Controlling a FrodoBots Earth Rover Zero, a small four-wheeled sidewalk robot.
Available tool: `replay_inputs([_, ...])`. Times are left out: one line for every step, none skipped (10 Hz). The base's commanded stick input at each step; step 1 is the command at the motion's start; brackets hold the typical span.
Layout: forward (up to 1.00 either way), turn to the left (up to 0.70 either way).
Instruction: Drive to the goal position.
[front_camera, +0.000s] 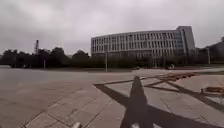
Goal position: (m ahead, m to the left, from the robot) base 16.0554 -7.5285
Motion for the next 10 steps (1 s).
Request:
replay_inputs([0.70, -0.02])
replay_inputs([0.70, -0.14])
replay_inputs([0.70, -0.25])
replay_inputs([0.70, -0.10])
replay_inputs([0.70, -0.04])
replay_inputs([0.70, 0.00])
replay_inputs([0.70, 0.00])
replay_inputs([0.70, 0.00])
replay_inputs([0.70, 0.00])
replay_inputs([0.70, 0.00])
